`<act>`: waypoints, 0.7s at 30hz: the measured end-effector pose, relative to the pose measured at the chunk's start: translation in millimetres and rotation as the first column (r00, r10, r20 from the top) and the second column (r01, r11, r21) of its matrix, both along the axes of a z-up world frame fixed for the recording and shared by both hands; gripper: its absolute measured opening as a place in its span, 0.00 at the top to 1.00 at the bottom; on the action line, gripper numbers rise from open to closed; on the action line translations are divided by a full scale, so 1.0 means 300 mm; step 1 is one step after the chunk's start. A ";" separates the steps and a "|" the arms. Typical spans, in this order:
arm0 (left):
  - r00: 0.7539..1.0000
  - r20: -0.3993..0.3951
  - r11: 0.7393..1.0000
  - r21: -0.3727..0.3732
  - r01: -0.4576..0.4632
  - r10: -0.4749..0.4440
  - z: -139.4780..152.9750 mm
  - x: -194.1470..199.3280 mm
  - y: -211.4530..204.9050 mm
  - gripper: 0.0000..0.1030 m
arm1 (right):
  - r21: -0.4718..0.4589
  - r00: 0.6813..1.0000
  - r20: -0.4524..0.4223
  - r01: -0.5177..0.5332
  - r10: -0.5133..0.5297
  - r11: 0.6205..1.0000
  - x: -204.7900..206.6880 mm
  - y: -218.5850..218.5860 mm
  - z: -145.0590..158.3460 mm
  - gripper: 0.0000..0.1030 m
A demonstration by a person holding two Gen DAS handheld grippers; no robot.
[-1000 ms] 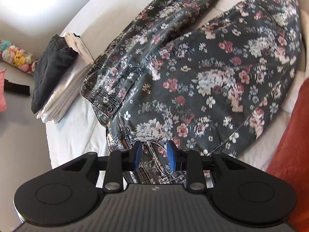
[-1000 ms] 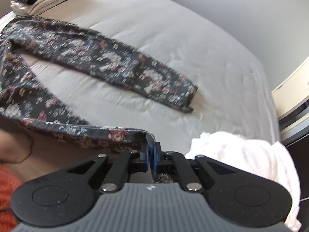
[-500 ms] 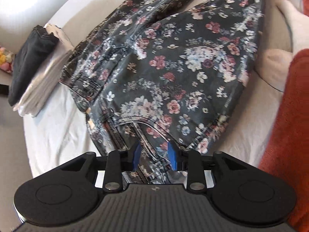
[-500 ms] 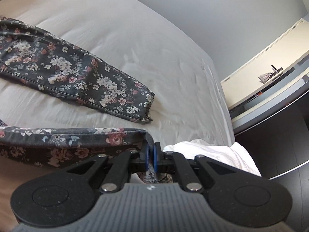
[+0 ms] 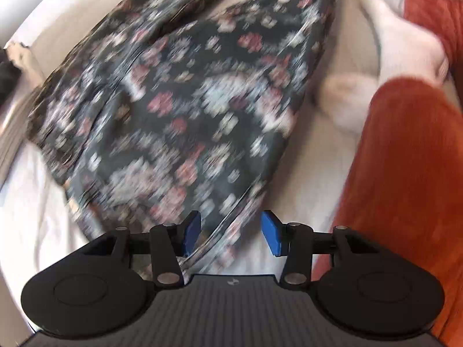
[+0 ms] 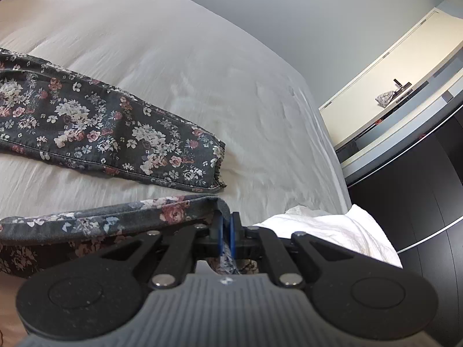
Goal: Fold clothes
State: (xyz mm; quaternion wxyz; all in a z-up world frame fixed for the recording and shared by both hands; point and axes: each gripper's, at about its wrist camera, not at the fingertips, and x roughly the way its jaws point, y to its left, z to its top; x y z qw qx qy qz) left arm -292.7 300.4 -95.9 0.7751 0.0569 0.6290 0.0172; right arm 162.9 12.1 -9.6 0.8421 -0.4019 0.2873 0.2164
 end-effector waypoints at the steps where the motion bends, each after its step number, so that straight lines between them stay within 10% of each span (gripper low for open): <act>1: 1.000 0.002 1.000 -0.009 0.005 -0.005 -0.006 0.015 -0.015 0.50 | 0.007 1.000 -0.002 0.004 -0.004 1.000 0.001 -0.007 0.001 0.95; 12: 0.999 -0.030 0.967 0.255 -0.029 0.037 -0.104 0.011 -0.046 0.51 | 0.088 0.999 -0.036 0.034 -0.031 0.996 -0.013 -0.119 0.000 0.95; 17: 0.993 0.064 0.921 0.372 -0.116 0.099 -0.048 -0.039 -0.077 0.91 | 0.147 0.998 -0.043 0.058 -0.052 0.988 -0.040 -0.208 -0.002 0.95; 21: 0.976 0.179 0.871 0.452 -0.191 0.121 0.047 -0.060 -0.121 0.94 | 0.203 0.996 -0.041 0.080 -0.073 0.976 -0.073 -0.287 0.002 0.95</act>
